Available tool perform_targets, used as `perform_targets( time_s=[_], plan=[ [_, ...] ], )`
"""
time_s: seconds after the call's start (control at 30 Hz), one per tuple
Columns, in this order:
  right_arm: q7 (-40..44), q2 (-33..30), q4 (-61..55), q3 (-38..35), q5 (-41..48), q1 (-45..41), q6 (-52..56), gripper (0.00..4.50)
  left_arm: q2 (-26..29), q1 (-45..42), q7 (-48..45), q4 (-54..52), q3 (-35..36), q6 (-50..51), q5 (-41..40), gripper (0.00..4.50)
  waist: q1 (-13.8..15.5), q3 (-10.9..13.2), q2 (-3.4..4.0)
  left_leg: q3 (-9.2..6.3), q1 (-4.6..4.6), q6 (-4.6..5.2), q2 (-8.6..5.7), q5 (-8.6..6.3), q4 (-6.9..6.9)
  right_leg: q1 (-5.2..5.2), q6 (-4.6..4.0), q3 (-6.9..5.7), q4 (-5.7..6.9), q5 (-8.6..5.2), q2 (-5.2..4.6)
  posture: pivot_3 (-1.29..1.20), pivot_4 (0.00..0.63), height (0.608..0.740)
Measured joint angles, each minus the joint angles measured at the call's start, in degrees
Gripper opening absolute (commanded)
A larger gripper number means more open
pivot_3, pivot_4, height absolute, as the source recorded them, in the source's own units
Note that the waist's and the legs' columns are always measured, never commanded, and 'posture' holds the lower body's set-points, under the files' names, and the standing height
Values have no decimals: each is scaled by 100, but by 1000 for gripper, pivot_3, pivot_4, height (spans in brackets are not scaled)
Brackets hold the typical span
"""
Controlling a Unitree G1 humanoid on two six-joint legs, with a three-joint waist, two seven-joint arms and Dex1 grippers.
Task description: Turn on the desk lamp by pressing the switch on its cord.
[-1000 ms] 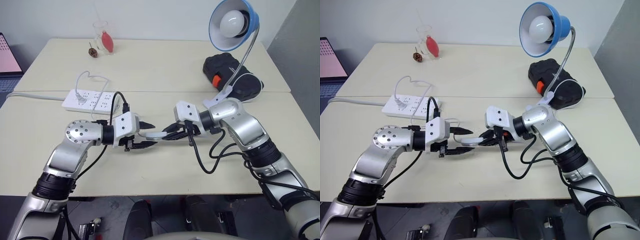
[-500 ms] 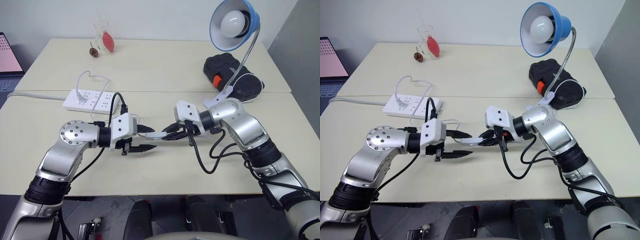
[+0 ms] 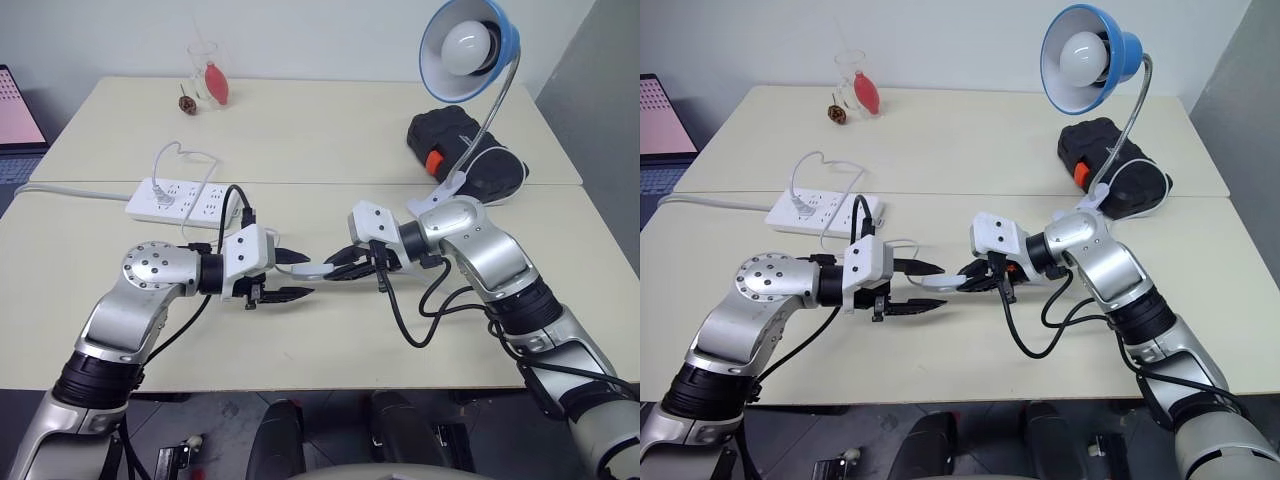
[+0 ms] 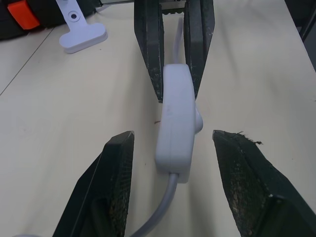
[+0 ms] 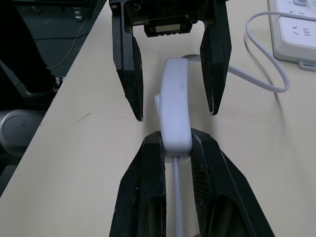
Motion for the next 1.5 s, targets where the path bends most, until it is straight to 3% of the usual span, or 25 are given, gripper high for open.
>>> perform_targets(
  time_s=[0.33,0.43,0.7,0.73,0.93,1.5],
  plan=[
    [12,-43,0,5,-14,0,-6,341,-72,-39,-9,97,-79,-43,82,614,1,0,0,0,0,0,0,0,0,0,0,0,0,0,0,0,150,740],
    [37,-77,0,7,-24,-1,-55,341,-81,-50,-17,113,-120,-105,117,510,1,0,0,0,0,0,0,0,0,0,0,0,0,0,0,0,150,740],
    [52,-77,0,9,-63,-9,-80,341,-83,-49,-24,115,-127,-139,93,505,1,0,0,0,0,0,0,0,0,0,0,0,0,0,0,0,150,740],
    [54,-77,0,9,-65,-12,-83,341,-82,-49,-24,115,-126,-148,95,1206,0,0,0,0,0,0,0,0,0,0,0,0,0,0,0,0,150,740],
    [41,-29,52,8,-63,-25,-82,341,-74,-145,22,463,-92,-807,378,2470,2,0,0,0,0,0,0,0,0,0,0,0,0,0,0,0,150,740],
    [-302,139,236,8,-80,-107,459,341,118,-117,-209,141,26,-267,160,2486,1,0,0,-1,-1,0,0,0,0,0,0,-1,0,0,0,0,150,740]
  ],
)
